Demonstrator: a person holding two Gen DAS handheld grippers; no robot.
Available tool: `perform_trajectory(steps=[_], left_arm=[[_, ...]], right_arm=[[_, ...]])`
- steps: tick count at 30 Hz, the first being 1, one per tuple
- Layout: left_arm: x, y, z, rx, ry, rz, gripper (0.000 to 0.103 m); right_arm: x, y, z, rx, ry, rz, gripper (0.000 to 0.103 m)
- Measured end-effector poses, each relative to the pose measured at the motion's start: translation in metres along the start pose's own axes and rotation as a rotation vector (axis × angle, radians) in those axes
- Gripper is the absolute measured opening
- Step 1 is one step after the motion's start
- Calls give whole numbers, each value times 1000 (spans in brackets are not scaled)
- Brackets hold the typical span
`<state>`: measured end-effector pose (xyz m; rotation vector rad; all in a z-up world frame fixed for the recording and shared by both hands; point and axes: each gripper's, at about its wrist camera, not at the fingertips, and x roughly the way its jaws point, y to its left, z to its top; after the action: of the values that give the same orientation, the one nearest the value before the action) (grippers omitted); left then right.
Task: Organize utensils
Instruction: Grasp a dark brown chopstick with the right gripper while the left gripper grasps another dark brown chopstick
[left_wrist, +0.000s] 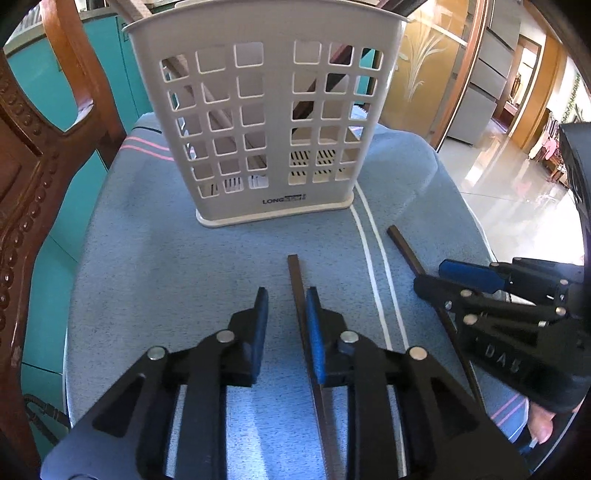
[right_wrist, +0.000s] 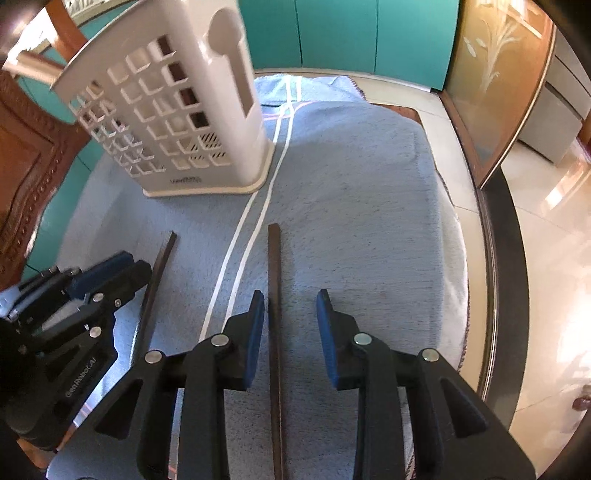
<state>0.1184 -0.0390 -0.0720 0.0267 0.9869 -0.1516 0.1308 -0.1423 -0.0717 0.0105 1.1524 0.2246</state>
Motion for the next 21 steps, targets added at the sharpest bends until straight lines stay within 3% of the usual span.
perform_trajectory(steps=[4,6,9,11,15,21], left_arm=[[-1,0,0,-1,0,3,24],[-1,1,-1,-3,1,4,25],[-1,1,-1,-6,2,10,31],[1,2,-3,-11,5,14,34],[10,5,-5,-7,22,24,39],[20,4,-7,5,31,44,45]], right_arm=[[-2,5,-5,-24,-1,10,27],[-3,7,-8,-29,1,22,16],[-4,6,-10,-11,31,116,14],[-10,6,-12,-6,15,134,14],[-18,11,-13,-39,-31,53,22],[-11,20,-16,-96,-21,-30,28]])
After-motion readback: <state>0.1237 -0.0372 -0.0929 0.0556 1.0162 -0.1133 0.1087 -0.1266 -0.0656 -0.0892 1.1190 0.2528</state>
